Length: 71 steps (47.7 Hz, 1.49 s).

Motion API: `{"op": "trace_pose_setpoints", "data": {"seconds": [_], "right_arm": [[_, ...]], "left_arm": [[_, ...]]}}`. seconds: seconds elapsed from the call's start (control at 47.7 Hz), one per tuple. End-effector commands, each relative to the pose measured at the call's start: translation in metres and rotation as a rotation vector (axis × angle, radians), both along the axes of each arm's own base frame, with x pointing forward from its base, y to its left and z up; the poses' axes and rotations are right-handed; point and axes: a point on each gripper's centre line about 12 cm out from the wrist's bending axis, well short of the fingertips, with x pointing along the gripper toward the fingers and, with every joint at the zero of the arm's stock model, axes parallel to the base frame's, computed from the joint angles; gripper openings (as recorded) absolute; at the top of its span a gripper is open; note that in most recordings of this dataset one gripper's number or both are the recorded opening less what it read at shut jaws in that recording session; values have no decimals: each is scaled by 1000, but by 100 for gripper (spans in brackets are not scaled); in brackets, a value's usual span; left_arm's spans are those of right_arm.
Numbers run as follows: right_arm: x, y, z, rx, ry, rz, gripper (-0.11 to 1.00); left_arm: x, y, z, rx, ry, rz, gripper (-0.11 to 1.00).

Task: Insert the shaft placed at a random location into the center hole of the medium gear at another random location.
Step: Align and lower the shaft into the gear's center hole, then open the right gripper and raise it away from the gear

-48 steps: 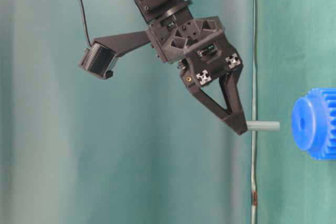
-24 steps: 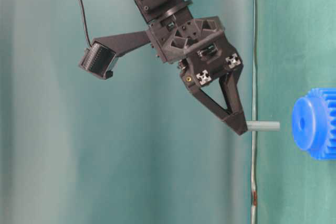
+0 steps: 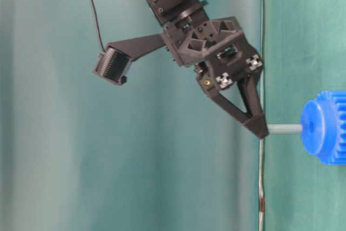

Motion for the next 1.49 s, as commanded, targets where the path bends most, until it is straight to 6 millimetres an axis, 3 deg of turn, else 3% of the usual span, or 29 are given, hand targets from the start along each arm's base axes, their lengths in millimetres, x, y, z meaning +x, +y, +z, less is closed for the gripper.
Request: {"op": "trace_pose_setpoints", "data": {"seconds": [0.0, 0.923, 1.469], "right_arm": [[5, 0, 10, 11, -34, -7, 13], [9, 0, -27, 25, 39, -13, 13], [8, 0, -32, 24, 59, -10, 13]], "left_arm": [[2, 0, 11, 2, -28, 0, 0], [2, 0, 10, 3, -25, -1, 0], [2, 0, 10, 2, -23, 0, 0]]}}
